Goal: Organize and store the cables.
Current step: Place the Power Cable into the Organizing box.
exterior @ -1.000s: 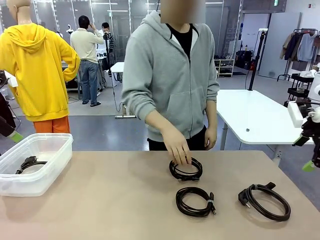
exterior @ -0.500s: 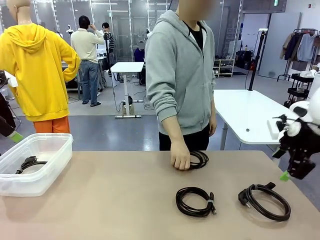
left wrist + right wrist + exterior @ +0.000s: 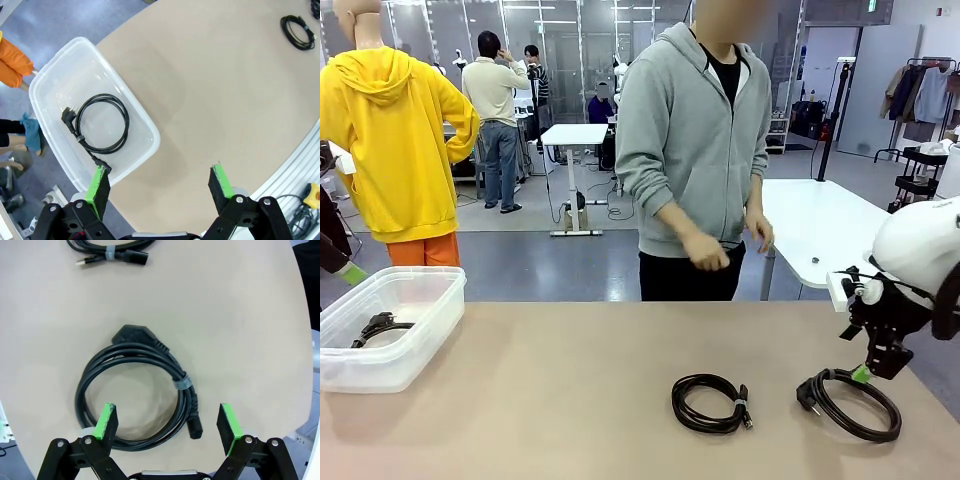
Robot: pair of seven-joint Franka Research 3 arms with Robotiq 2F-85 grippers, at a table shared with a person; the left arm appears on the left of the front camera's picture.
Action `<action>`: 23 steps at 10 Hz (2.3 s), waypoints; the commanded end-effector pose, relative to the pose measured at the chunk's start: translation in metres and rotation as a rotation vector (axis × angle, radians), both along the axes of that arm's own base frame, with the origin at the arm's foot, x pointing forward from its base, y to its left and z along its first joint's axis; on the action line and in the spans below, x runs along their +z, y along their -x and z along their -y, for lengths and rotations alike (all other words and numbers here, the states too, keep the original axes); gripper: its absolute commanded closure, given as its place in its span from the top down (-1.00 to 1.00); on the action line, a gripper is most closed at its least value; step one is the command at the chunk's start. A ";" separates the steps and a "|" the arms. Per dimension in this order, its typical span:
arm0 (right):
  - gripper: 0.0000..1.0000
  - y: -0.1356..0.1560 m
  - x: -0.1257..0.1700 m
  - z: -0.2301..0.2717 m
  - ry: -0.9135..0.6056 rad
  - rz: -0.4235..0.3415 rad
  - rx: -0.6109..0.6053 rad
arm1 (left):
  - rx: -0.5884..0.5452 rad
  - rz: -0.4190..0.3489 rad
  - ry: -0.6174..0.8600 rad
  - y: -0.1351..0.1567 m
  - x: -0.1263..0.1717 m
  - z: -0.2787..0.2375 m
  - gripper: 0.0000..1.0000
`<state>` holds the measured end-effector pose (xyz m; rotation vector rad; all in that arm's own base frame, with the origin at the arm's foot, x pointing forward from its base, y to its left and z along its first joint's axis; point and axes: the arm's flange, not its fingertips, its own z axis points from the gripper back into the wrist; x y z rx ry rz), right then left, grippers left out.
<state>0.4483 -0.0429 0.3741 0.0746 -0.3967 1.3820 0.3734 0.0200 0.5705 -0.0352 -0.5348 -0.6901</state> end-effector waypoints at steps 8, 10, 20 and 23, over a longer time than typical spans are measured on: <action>1.00 -0.061 -0.066 -0.003 -0.022 -0.124 0.078 | 0.012 0.006 -0.009 -0.002 0.002 0.001 1.00; 0.37 -0.060 -0.069 -0.004 -0.025 -0.132 0.084 | 0.012 0.006 -0.009 -0.002 0.002 0.001 1.00; -1.00 -0.059 -0.007 -0.012 0.010 -0.179 0.102 | 0.012 0.006 -0.009 -0.002 0.002 0.001 1.00; -1.00 -0.052 0.063 -0.024 0.099 -0.224 0.039 | 0.012 0.006 -0.009 -0.002 0.002 0.001 1.00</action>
